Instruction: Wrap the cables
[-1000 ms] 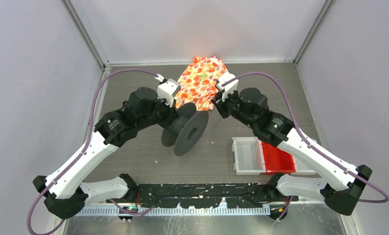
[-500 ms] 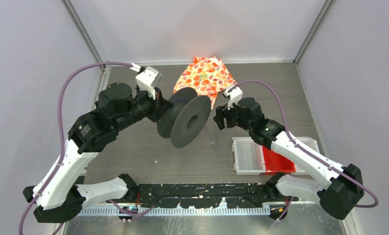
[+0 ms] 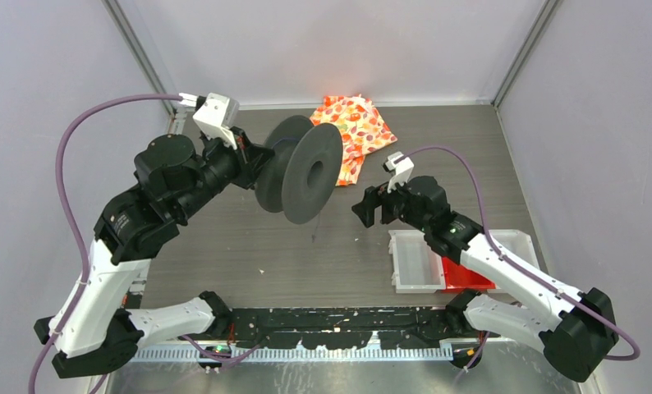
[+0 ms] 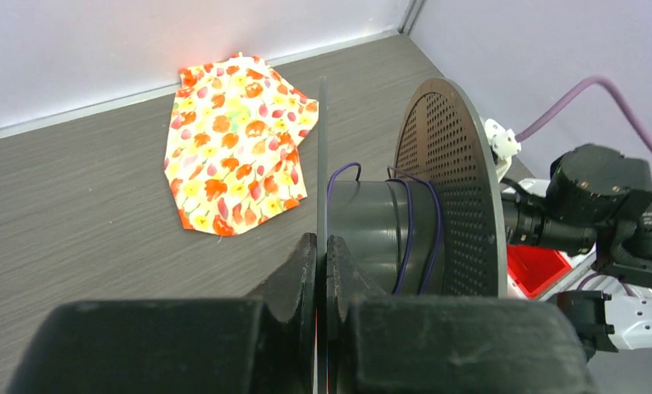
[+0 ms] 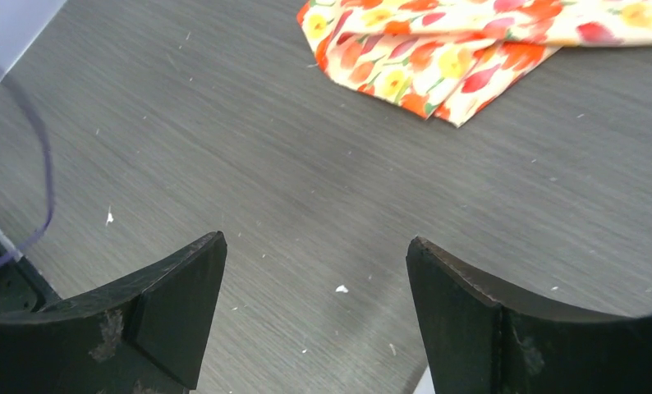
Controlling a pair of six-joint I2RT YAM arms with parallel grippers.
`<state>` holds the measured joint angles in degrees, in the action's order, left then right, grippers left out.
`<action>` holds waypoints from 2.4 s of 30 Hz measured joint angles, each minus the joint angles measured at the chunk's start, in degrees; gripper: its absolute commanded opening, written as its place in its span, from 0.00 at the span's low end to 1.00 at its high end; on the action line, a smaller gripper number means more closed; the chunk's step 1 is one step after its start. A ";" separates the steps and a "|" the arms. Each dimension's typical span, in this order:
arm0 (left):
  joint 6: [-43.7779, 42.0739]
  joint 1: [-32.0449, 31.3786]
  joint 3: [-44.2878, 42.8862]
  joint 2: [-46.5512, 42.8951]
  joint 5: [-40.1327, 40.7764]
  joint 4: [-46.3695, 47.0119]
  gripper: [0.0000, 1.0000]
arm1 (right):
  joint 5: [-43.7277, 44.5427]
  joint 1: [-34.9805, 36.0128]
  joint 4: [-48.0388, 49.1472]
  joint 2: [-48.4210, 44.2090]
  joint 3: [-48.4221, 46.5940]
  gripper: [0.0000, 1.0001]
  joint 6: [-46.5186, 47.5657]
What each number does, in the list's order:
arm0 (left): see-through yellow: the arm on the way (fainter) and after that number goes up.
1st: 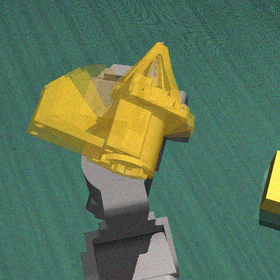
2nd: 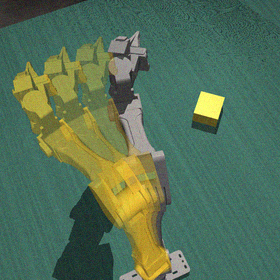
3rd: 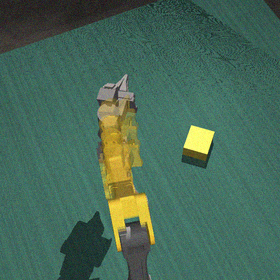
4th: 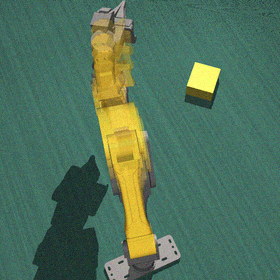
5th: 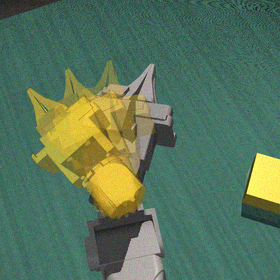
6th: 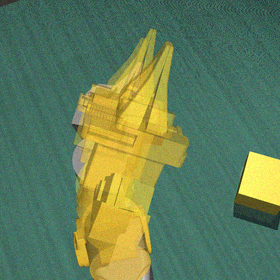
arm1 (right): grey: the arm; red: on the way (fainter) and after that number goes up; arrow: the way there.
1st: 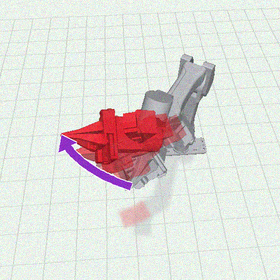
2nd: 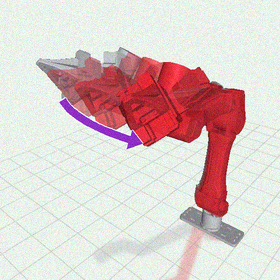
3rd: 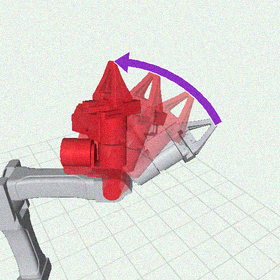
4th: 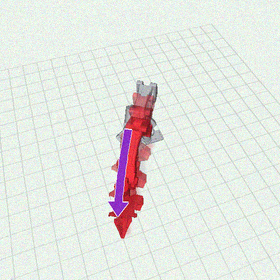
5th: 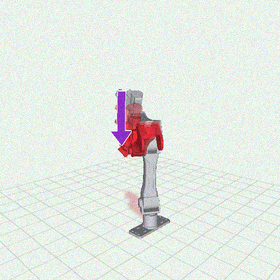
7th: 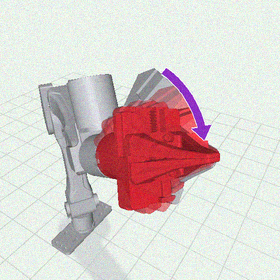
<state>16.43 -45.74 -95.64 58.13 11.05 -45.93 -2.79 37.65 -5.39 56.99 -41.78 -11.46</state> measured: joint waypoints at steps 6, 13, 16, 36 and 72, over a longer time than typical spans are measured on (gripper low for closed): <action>0.85 0.00 -2.23 1.11 1.38 0.20 0.00 | -3.13 0.00 2.99 -0.02 4.83 0.88 -3.67; 1.31 0.00 -2.49 1.01 1.77 1.27 0.00 | -2.54 0.00 5.53 -0.35 6.21 0.92 -17.68; 1.42 0.00 -2.49 1.03 1.95 1.57 0.00 | -2.03 0.00 6.54 -0.39 6.14 0.92 -27.45; 1.64 0.00 0.31 0.85 3.17 6.40 0.00 | -11.76 0.70 20.96 7.43 8.66 0.88 -66.60; 4.13 0.00 10.88 1.68 21.09 10.01 0.00 | -8.00 18.36 -4.24 14.16 -10.99 0.01 -50.84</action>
<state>20.56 -45.74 -84.75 59.81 32.14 -35.92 -10.79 56.01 -9.63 71.16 -52.77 -62.30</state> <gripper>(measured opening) 0.032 0.028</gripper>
